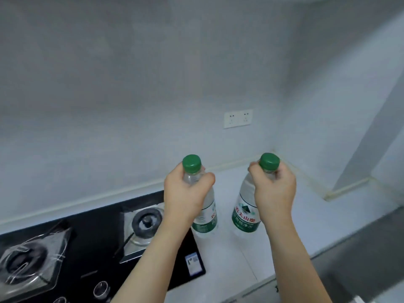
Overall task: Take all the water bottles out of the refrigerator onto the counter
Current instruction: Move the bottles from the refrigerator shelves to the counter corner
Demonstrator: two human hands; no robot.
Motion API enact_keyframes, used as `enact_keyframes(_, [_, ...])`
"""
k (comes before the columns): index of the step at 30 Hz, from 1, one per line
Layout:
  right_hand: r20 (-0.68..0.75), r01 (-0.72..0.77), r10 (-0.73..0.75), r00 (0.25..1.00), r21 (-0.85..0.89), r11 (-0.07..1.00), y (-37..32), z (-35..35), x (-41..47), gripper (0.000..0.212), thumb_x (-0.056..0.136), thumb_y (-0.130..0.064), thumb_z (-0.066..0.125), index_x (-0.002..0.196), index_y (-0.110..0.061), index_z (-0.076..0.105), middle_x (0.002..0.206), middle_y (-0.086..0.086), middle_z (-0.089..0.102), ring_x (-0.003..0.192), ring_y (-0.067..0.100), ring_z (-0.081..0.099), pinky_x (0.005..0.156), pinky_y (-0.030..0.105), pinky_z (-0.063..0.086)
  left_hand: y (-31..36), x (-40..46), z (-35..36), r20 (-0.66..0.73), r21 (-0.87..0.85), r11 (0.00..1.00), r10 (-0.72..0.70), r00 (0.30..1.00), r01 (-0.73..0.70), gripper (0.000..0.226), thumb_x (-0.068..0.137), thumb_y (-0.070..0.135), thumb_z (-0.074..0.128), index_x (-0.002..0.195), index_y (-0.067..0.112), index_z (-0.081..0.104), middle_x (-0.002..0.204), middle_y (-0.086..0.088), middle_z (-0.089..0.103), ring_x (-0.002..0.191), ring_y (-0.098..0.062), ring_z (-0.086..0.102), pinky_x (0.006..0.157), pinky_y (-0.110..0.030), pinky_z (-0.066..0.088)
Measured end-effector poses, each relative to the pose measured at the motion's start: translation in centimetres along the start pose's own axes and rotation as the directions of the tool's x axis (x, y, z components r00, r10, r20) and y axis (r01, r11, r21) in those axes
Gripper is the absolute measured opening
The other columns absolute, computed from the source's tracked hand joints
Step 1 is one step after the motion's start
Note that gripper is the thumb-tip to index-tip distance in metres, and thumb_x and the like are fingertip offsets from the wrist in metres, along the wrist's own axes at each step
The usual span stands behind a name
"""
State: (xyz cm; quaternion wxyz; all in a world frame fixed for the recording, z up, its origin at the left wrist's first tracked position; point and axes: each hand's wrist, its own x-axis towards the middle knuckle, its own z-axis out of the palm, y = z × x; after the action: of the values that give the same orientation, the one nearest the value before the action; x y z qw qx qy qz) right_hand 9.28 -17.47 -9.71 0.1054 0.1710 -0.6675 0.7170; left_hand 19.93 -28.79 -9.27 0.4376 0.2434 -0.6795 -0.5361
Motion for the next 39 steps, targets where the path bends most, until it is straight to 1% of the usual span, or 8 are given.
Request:
enact_keyframes(4, [0.179, -0.024, 0.012, 0.984, 0.062, 0.998, -0.2, 4.2, -0.7, 0.016, 0.074, -0.025, 0.071, 0.072, -0.014, 0.061, 0.067, 0.002, 0.06, 0.065, 0.014, 0.053, 0.068, 0.033, 0.046, 0.1, 0.3, -3.5, -0.161, 0.065, 0.998, -0.009, 0.987, 0.02, 0.018, 0.065, 0.025, 0.069, 0.076, 0.012, 0.064, 0.067, 0.006, 0.063, 0.063, -0.009, 0.057, 0.064, -0.026, 0.047])
enact_keyframes(7, [0.289, -0.042, 0.01, 0.957, 0.104, 0.994, -0.4, 7.0, -2.1, 0.014, 0.073, -0.027, 0.07, 0.072, -0.017, 0.061, 0.067, -0.001, 0.059, 0.067, 0.017, 0.054, 0.071, 0.036, 0.048, 0.1, -0.1, -6.5, -0.292, 0.084, 0.996, -0.012, 0.956, 0.038, 0.018, 0.066, 0.026, 0.069, 0.077, 0.013, 0.065, 0.07, 0.004, 0.065, 0.065, -0.008, 0.059, 0.063, -0.021, 0.047])
enact_keyframes(14, [0.476, -0.069, -0.039, 0.878, 0.206, 0.976, -3.0, 12.9, -8.0, 0.017, 0.075, -0.024, 0.07, 0.076, -0.01, 0.061, 0.075, 0.011, 0.062, 0.069, 0.016, 0.054, 0.073, 0.041, 0.051, 0.9, -3.0, -14.8, -0.491, 0.14, 0.989, 0.036, 0.87, 0.038, 0.016, 0.065, 0.024, 0.07, 0.076, 0.013, 0.065, 0.068, 0.004, 0.065, 0.063, -0.007, 0.059, 0.062, -0.018, 0.046])
enact_keyframes(21, [0.581, -0.088, -0.081, 0.81, 0.257, 0.962, -6.7, 18.4, -16.6, 0.012, 0.077, -0.021, 0.07, 0.075, -0.012, 0.061, 0.073, 0.006, 0.062, 0.069, 0.013, 0.054, 0.071, 0.036, 0.049, 2.1, -5.7, -24.7, -0.575, 0.199, 0.979, 0.087, 0.814, 0.036, 0.018, 0.066, 0.024, 0.07, 0.078, 0.012, 0.066, 0.066, 0.009, 0.064, 0.062, -0.003, 0.059, 0.061, -0.014, 0.047])
enact_keyframes(25, [0.632, -0.097, -0.098, 0.769, 0.268, 0.959, -8.8, 21.6, -21.8, 0.012, 0.077, -0.022, 0.069, 0.075, -0.012, 0.062, 0.07, 0.002, 0.061, 0.069, 0.013, 0.053, 0.071, 0.039, 0.05, 2.3, -7.1, -31.0, -0.619, 0.218, 0.974, 0.085, 0.78, 0.067, 0.015, 0.066, 0.026, 0.071, 0.077, 0.016, 0.066, 0.067, 0.008, 0.066, 0.064, -0.007, 0.062, 0.064, -0.022, 0.05])
enact_keyframes(30, [0.68, -0.089, -0.144, 0.719, 0.296, 0.951, -11.7, 25.7, -28.2, 0.009, 0.079, -0.016, 0.068, 0.075, -0.012, 0.062, 0.074, 0.007, 0.063, 0.068, 0.012, 0.053, 0.071, 0.037, 0.049, 2.5, -8.6, -38.5, -0.651, 0.218, 0.975, 0.107, 0.751, 0.05, 0.012, 0.068, 0.019, 0.072, 0.076, 0.013, 0.065, 0.064, 0.009, 0.063, 0.061, -0.006, 0.059, 0.06, -0.017, 0.047])
enact_keyframes(35, [0.749, -0.05, -0.247, 0.615, 0.349, 0.936, -14.5, 30.0, -33.5, 0.014, 0.077, -0.018, 0.066, 0.075, -0.005, 0.061, 0.075, 0.014, 0.062, 0.073, 0.03, 0.058, 0.07, 0.041, 0.05, 3.1, -10.5, -45.6, -0.677, 0.213, 0.977, 0.124, 0.725, 0.032, 0.018, 0.065, 0.021, 0.07, 0.078, 0.011, 0.065, 0.065, 0.009, 0.063, 0.062, -0.006, 0.06, 0.061, -0.018, 0.049])
enact_keyframes(39, [0.746, -0.073, -0.273, 0.607, 0.395, 0.916, -16.1, 32.9, -36.7, 0.012, 0.079, -0.008, 0.066, 0.076, 0.003, 0.062, 0.077, 0.021, 0.063, 0.077, 0.035, 0.059, 0.068, 0.034, 0.049, 3.0, -11.5, -50.3, -0.694, 0.231, 0.971, 0.124, 0.709, 0.056, 0.015, 0.065, 0.021, 0.069, 0.076, 0.012, 0.064, 0.063, 0.01, 0.062, 0.061, -0.006, 0.058, 0.06, -0.018, 0.048])
